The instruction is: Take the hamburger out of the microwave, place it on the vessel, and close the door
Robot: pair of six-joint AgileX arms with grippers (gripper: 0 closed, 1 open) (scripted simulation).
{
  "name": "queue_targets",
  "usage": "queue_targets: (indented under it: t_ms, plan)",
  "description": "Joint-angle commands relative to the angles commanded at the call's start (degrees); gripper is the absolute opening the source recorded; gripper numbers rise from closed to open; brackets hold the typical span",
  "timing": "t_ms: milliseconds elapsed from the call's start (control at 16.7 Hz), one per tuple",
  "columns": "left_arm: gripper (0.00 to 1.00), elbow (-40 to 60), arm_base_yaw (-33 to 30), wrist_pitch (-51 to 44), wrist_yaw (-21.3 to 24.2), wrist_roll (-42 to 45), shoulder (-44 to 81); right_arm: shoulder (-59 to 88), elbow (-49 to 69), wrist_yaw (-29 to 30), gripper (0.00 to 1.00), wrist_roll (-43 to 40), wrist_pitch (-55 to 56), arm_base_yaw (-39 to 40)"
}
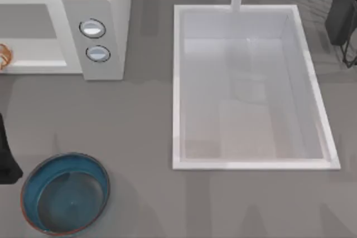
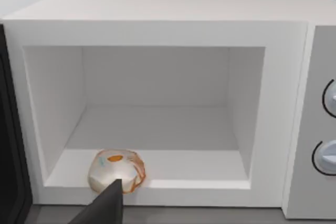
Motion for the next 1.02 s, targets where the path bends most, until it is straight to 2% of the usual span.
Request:
queue_targets:
  t_ms: [840,1020]
  plan:
    - [1.00,0.0,0.0,0.0,0.0,0.0,0.0,0.0,0.0,0.0,1.00,0.0,0.0,0.0]
    - [1.00,1.2,0.3,1.6,0.4,0.1,3.3,0.0,0.0,0.0,1.00,0.0,0.0,0.0]
